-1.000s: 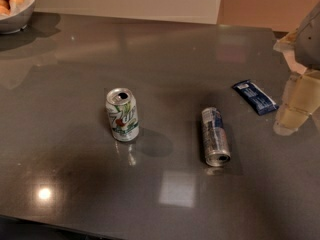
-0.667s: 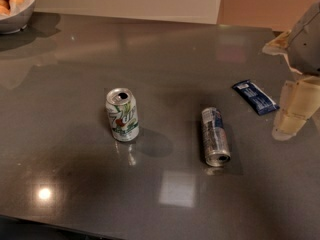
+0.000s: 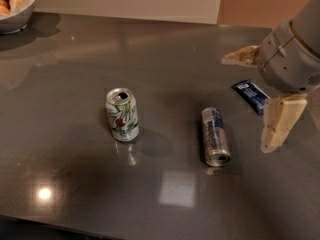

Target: Place redbull can upright

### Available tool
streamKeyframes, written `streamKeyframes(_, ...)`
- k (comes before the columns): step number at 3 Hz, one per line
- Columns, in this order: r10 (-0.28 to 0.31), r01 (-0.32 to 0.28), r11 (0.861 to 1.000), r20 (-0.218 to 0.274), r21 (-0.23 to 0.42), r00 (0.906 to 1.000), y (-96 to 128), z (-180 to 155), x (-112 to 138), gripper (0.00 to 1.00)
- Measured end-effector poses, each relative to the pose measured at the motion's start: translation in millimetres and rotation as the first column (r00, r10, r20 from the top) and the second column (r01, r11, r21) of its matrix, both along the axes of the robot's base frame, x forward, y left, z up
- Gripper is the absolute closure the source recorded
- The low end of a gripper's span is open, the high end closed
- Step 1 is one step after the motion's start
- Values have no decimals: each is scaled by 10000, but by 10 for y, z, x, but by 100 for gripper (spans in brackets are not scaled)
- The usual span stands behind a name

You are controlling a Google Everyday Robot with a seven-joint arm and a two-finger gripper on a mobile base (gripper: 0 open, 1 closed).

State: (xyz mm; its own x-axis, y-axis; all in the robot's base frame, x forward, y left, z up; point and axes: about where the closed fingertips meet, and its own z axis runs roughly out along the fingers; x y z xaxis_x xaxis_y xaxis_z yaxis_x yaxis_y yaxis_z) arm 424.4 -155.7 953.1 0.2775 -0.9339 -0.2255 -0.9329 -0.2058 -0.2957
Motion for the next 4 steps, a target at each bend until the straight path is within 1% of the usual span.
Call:
streamKeyframes(1, 2060, -2044, 9777, 313, -484, 9780, 120, -94, 25, 0)
streamKeyframes(2, 3990, -3920, 9107, 318, -1300, 9164, 198, -236, 20, 0)
streamKeyframes(3, 5640, -5465, 8078, 202, -2208, 8255, 221, -414, 10, 0)
streamKeyframes(4, 6846, -6568, 6916, -173, -3004, 7288, 240, -634, 7, 0)
